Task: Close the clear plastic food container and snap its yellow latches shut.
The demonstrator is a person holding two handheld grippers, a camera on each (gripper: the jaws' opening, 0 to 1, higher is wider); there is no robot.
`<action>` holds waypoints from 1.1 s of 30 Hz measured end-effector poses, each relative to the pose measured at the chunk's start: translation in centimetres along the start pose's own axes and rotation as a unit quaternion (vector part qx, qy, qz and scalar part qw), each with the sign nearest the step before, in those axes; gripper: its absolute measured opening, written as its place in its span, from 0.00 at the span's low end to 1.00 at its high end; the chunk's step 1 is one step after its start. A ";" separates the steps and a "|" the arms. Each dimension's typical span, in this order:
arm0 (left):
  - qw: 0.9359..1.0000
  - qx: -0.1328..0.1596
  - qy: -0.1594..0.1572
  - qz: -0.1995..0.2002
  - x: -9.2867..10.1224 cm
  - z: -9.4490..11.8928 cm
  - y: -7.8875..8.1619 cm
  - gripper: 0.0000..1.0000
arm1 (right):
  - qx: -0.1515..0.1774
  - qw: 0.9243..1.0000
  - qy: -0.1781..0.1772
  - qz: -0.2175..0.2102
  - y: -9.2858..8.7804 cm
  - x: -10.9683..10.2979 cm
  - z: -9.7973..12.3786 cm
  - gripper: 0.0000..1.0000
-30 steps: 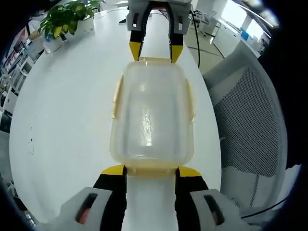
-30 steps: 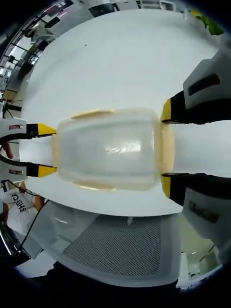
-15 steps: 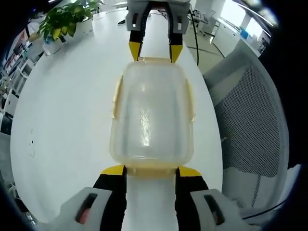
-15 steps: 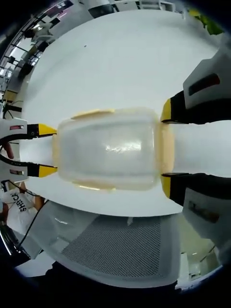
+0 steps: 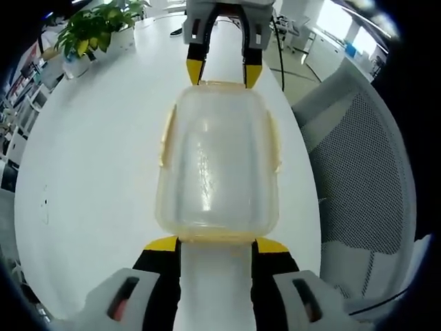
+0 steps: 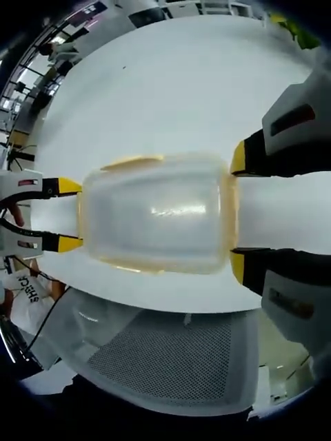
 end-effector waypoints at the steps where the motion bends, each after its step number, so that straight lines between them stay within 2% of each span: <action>1: 1.000 0.000 0.000 -0.002 0.0 -0.1 0.0 0.35 | 0.000 1.000 -0.001 0.002 0.0 0.0 0.0 0.37; 4: 1.000 -0.014 0.008 -0.024 0.0 -0.7 -0.4 0.37 | -0.005 1.000 -0.001 0.001 0.0 0.0 0.0 0.38; 6: 1.000 -0.013 0.007 -0.019 0.3 -1.2 -0.3 0.43 | -0.008 1.000 0.001 0.000 -0.1 0.1 0.0 0.39; 8: 1.000 -0.009 0.008 -0.014 0.3 -1.2 -0.1 0.44 | -0.011 1.000 -0.005 -0.003 -0.1 0.3 0.0 0.42; 10: 1.000 -0.010 0.013 -0.014 0.2 -1.0 -0.1 0.42 | -0.012 1.000 -0.011 -0.001 -0.1 0.5 -0.1 0.44; 13: 1.000 -0.010 0.006 -0.011 0.1 -1.0 -0.2 0.40 | -0.013 1.000 -0.010 0.001 -0.1 0.3 -0.2 0.42; 24: 1.000 -0.009 0.009 -0.005 0.1 -0.6 -0.6 0.38 | -0.013 1.000 -0.008 -0.021 -0.6 0.3 0.1 0.39; 26: 1.000 -0.006 0.012 0.006 0.0 -0.4 -0.7 0.38 | -0.009 0.999 -0.008 -0.031 -0.8 0.4 0.4 0.39; 28: 1.000 0.002 0.012 0.022 0.0 -0.1 -0.8 0.38 | 0.008 0.998 -0.001 -0.059 -0.9 0.3 0.8 0.40; 32: 0.994 0.054 -0.002 0.098 0.2 0.7 -0.8 0.38 | 0.053 0.990 0.014 -0.131 -1.1 0.4 1.7 0.41; 33: 0.989 0.071 -0.006 0.127 0.2 1.0 -0.9 0.38 | 0.070 0.985 0.019 -0.158 -1.1 0.5 1.9 0.40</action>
Point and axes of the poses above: the point that each gripper's makers call its tool centre point, and the gripper's own axes: z roughly backward along the fingers, x roughly to its right, y roughly out of its top, the point moved 2 cm from there along z, roughly backward along the fingers, and after that the axes turned 10 degrees about -x, right-handed, at the moved point
